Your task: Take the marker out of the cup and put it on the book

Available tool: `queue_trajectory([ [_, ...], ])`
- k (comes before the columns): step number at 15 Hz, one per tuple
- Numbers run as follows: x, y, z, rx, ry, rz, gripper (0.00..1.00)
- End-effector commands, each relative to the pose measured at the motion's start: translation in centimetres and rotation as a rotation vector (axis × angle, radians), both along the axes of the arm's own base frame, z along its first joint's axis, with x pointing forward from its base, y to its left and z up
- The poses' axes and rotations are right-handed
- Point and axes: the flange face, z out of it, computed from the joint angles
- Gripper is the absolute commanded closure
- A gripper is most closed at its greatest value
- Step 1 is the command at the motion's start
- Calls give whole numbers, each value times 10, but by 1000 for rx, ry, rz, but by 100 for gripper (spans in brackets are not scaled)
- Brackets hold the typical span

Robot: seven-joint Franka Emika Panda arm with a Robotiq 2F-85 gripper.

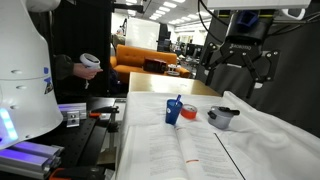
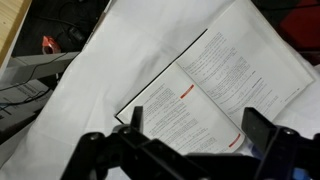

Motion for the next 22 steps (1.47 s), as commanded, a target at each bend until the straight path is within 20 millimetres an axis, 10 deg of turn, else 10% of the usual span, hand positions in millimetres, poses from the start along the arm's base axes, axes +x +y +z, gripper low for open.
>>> queue_trajectory([
  [1, 0, 0, 0, 0, 1, 0, 0],
  [22, 1, 0, 0, 35, -29, 158, 0],
])
